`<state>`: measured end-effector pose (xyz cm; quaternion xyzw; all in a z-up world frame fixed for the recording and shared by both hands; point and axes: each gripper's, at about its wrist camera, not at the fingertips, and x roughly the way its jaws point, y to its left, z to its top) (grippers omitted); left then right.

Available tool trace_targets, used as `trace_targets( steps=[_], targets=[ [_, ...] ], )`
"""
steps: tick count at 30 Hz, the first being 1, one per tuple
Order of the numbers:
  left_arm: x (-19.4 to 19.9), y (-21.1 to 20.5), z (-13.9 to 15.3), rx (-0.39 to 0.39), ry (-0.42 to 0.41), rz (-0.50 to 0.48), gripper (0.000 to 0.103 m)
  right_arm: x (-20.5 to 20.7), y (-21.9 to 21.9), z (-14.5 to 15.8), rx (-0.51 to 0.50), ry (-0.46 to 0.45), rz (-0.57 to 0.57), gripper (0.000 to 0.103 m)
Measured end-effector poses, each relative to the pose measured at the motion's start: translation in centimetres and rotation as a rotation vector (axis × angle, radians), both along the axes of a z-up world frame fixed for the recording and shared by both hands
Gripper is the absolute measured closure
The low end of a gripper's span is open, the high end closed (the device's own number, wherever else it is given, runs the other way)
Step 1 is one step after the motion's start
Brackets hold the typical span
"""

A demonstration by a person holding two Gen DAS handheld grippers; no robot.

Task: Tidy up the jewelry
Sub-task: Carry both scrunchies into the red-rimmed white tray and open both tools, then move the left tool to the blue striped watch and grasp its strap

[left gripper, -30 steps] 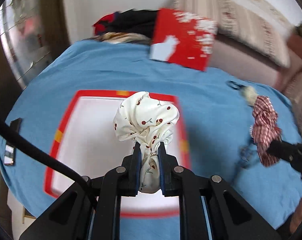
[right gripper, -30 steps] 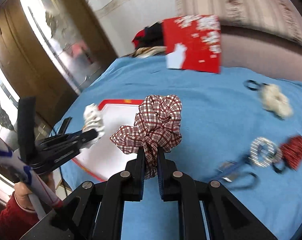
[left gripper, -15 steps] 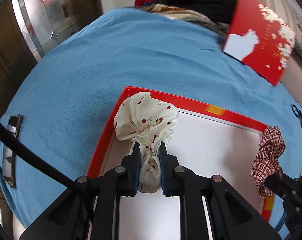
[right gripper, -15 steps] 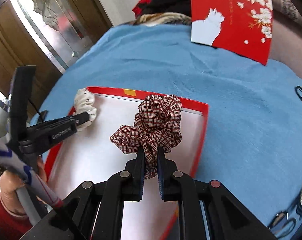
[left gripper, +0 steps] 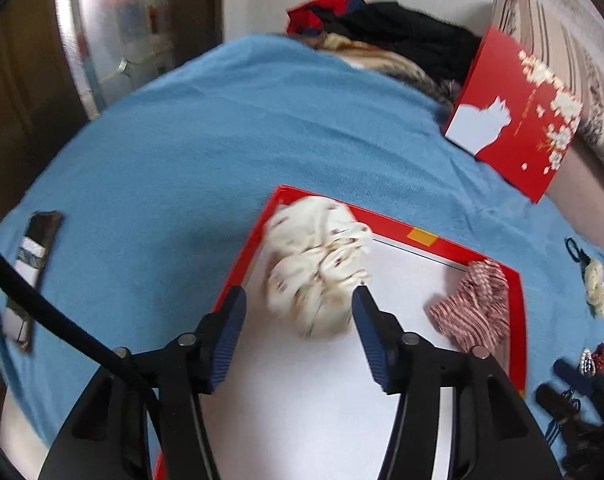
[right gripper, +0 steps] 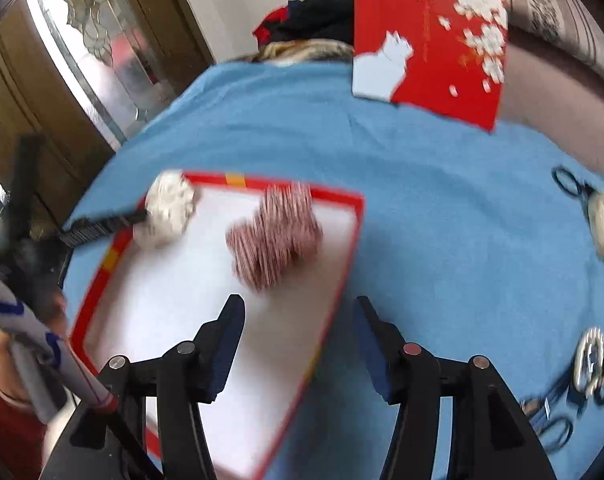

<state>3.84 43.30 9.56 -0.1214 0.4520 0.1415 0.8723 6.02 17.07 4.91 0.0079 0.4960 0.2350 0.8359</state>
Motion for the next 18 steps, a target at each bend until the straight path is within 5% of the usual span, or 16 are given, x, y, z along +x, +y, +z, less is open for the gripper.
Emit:
trace_targets(
  steps=[6, 18],
  targets=[
    [-6.2, -2.2, 2.0, -0.049, -0.05, -0.005, 0.043, -2.2, 0.8, -3.0, -0.063, 0.067, -0.008, 0.088],
    [-11.6, -8.1, 5.2, -0.008, -0.101, -0.078, 0.043, -5.1, -3.0, -2.7, 0.003, 0.118, -0.093, 0.089]
  ],
)
